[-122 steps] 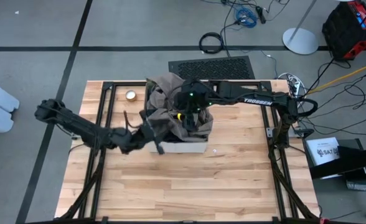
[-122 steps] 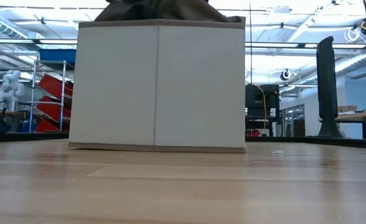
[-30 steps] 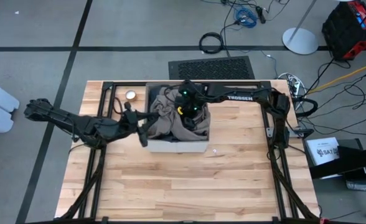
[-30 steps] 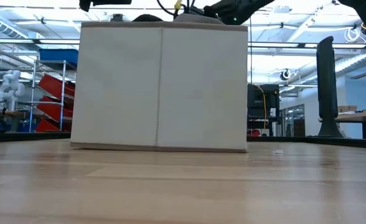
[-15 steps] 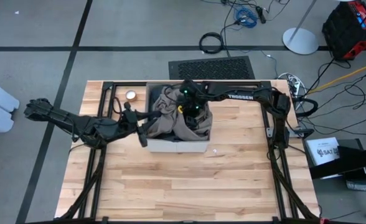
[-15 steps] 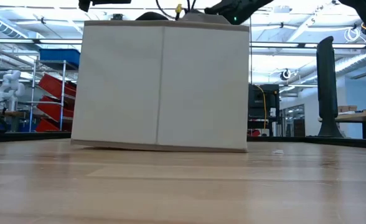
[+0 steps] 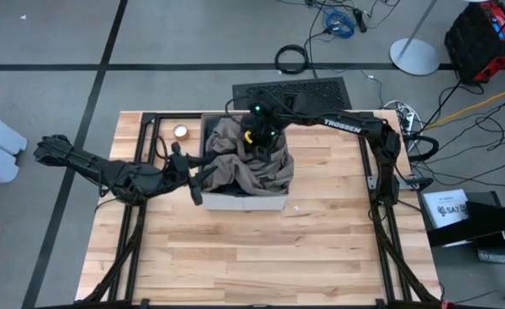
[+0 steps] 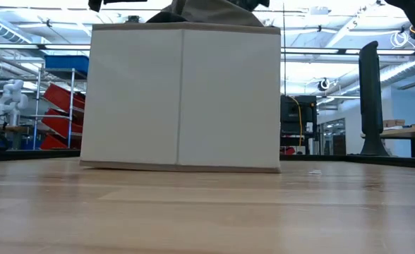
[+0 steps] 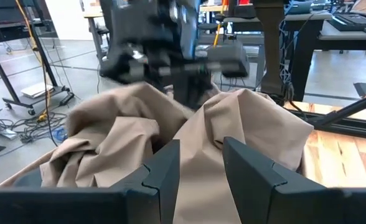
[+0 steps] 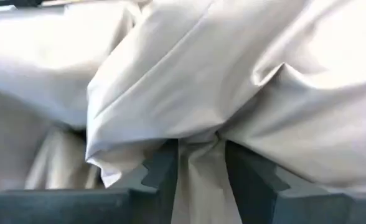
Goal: Sort clothes
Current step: Put the brown jacket into the white laundry bin
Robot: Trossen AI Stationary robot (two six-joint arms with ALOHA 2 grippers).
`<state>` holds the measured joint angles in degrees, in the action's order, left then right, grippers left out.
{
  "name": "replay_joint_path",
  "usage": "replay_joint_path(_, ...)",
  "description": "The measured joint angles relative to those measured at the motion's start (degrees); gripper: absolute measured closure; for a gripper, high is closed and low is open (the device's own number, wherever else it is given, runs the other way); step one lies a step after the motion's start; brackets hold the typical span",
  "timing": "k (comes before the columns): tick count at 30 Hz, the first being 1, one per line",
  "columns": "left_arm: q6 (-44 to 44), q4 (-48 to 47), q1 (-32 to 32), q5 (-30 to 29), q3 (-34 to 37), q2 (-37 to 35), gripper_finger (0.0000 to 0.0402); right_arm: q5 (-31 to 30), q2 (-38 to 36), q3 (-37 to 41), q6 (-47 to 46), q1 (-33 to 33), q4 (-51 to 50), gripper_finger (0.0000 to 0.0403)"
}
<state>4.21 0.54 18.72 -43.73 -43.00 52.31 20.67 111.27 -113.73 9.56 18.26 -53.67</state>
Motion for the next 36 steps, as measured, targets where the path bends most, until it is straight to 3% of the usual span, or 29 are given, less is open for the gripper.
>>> replay_joint_path(12,-3.2,-0.1,0.2,0.0,0.0,-1.2,0.0269,0.1,-0.1,-11.6,2.0,0.2,-6.2,0.027)
replay_joint_path(29,-6.1,-1.8,0.1,-0.2,0.0,-10.4,0.0269,0.8,-0.2,-17.0,3.8,-1.0,-11.1,0.027)
replay_joint_path(36,-4.5,-3.7,-0.1,-0.2,0.0,-10.3,0.0269,0.6,1.0,-17.1,4.2,-3.2,-3.2,0.027)
